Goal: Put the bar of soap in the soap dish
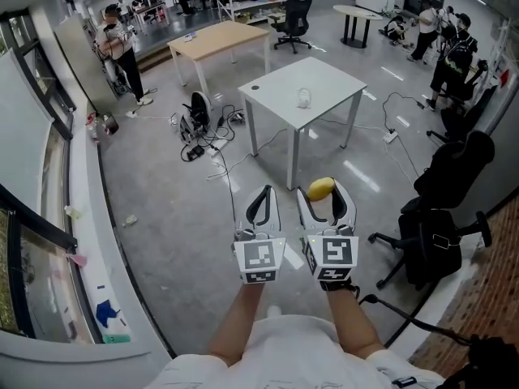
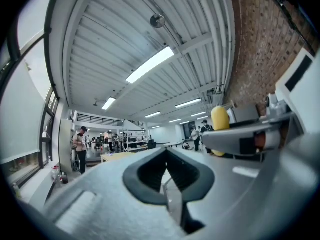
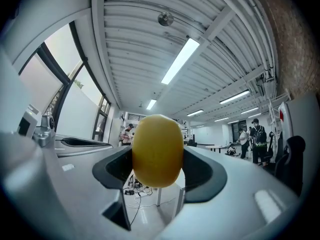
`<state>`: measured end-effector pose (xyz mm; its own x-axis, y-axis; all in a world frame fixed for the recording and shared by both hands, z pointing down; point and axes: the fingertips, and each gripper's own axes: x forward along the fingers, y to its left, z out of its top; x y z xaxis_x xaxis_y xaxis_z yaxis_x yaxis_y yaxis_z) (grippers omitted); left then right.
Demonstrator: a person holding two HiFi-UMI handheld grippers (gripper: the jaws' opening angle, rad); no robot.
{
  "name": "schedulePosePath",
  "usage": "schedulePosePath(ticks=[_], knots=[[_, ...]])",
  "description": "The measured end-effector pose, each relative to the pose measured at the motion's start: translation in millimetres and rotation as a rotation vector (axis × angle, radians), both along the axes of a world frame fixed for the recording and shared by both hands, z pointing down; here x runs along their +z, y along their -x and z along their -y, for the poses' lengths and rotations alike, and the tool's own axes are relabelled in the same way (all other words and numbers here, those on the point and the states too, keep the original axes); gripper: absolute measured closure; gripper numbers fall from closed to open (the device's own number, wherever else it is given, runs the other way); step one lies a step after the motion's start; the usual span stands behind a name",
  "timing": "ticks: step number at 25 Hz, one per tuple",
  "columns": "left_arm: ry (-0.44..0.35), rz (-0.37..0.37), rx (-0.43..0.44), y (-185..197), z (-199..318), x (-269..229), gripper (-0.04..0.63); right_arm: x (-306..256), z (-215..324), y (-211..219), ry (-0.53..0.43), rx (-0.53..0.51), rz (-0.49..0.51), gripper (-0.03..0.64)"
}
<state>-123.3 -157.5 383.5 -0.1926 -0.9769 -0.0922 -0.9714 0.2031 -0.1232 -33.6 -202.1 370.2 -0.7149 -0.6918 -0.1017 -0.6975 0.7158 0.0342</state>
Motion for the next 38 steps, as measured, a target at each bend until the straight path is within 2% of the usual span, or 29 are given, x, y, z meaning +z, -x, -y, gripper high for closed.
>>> schedulePosePath(ticks=[9, 14, 19, 26, 32, 38], knots=[[0.004, -0.048, 0.047, 32, 21, 16, 0.595, 20, 17, 37, 0.026, 0.048, -0.034, 0.318], [0.038, -0.068, 0.041, 50, 55, 37, 0.595, 38, 54, 49, 0.045, 0.054, -0.064, 0.318], [0.047, -0.073, 0.030, 79, 114, 45, 0.595, 50, 117, 75, 0.064, 0.049, -0.070, 0.317], [0.032, -0.037, 0.000, 115, 223, 24, 0.595, 37, 236, 105, 0.068, 0.040, -0.037, 0.318], [0.049, -0.019, -0.009, 133, 296, 24, 0.595, 38, 302, 131, 0.079, 0.006, -0.019, 0.316], [0.116, -0.046, 0.001, 140, 347, 58, 0.595, 81, 355, 143, 0.188, 0.023, -0.018, 0.317]])
